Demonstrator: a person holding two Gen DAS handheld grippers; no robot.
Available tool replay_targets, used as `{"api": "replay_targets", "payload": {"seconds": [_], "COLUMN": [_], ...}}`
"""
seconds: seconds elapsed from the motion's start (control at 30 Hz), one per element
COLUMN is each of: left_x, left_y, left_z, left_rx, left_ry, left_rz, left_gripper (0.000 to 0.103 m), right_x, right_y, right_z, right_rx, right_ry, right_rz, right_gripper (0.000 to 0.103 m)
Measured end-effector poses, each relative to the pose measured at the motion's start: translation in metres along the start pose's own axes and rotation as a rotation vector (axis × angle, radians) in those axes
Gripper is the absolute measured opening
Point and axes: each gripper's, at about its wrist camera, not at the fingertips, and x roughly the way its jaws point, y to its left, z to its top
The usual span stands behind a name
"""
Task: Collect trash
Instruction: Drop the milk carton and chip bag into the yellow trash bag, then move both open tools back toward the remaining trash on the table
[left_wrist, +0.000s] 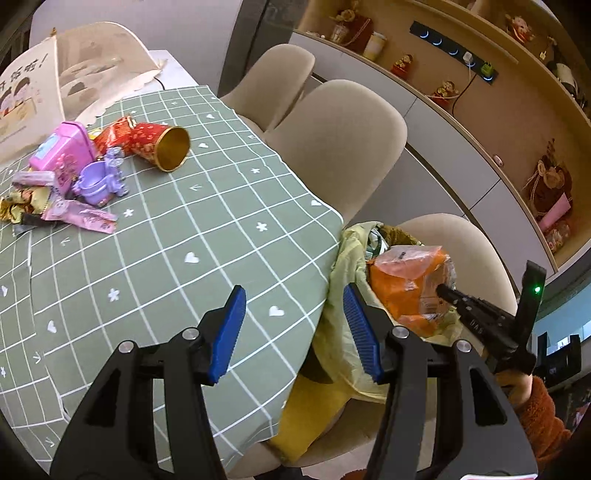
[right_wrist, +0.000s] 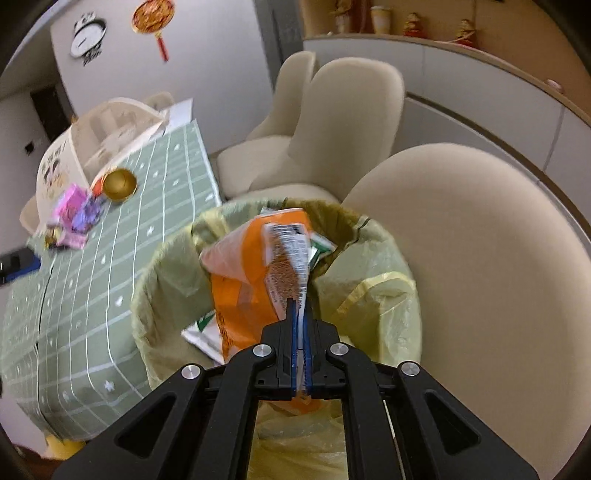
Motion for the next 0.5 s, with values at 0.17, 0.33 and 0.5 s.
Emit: {"api": "replay_targets", "payload": {"seconds": [0.17, 0.33, 0.5], "left_x": [-0.014, -0.025, -0.036], "left_y": [0.022, 0.058, 0.106], "left_z": [-0.004, -0.004, -0.004], "left_rx": [-0.013, -0.06, -0.127], "left_ry": [-0.024, -0.049, -0.067], "left_rz": [0.003, 0.031, 0.082], "left_gripper": [0.052, 0.052, 0.052], "right_x": [-0.023, -0.047, -0.066], "right_y": [-0.002, 0.017, 0.069], "right_z": [0.003, 0.013, 0.027], "right_rx": [0.056, 0.046, -0.047], "right_ry": [-0.073, -0.114, -0.157], "right_rz": [0.029, 0.017, 0.071], "right_gripper": [0.048, 0.049, 0.049]}}
